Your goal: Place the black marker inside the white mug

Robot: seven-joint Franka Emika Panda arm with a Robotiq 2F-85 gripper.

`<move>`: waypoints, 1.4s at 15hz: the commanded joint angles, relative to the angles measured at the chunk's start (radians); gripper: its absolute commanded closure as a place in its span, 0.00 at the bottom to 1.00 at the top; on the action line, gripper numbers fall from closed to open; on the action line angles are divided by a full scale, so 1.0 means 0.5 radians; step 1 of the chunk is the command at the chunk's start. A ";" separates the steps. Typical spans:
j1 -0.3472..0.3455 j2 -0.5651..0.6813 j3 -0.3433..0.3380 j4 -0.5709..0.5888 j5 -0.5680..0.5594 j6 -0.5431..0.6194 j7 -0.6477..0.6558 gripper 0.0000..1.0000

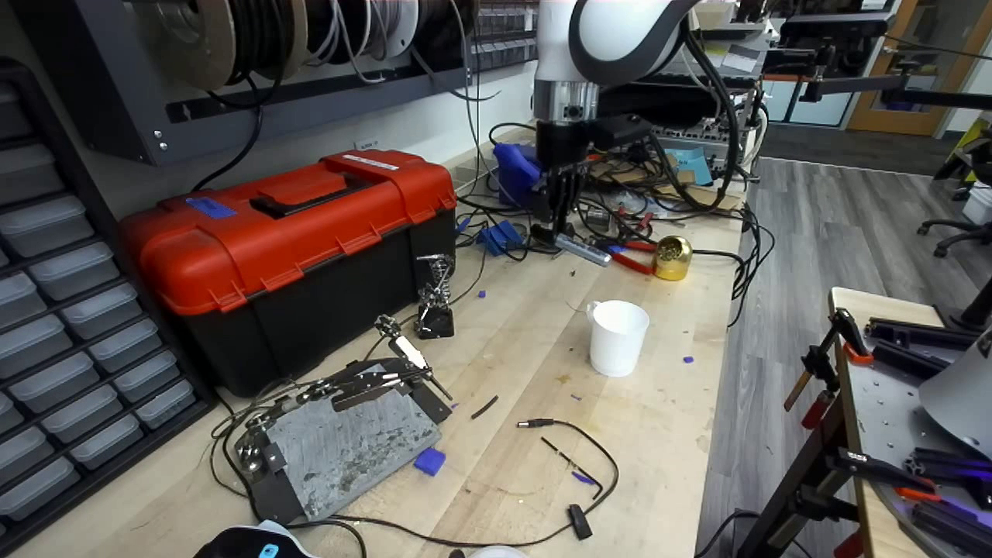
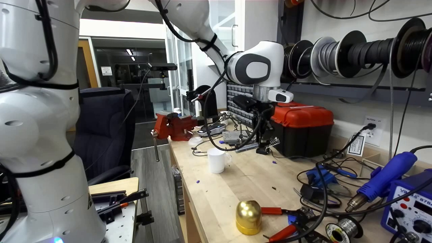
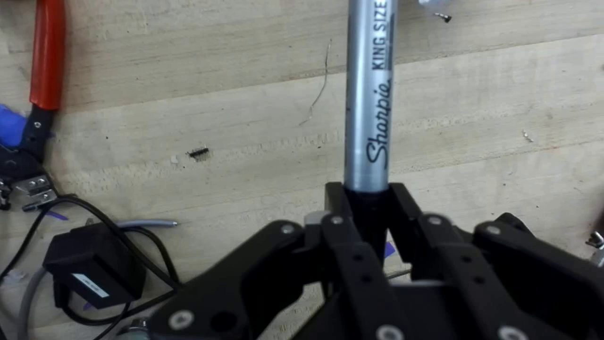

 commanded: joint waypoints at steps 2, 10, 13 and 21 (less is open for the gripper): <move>0.029 -0.112 -0.014 -0.001 -0.047 -0.057 0.013 0.94; 0.058 -0.298 -0.008 -0.039 -0.071 -0.052 0.139 0.94; 0.073 -0.380 0.002 -0.110 -0.073 0.014 0.190 0.94; 0.107 -0.601 0.042 -0.402 -0.127 0.202 0.314 0.94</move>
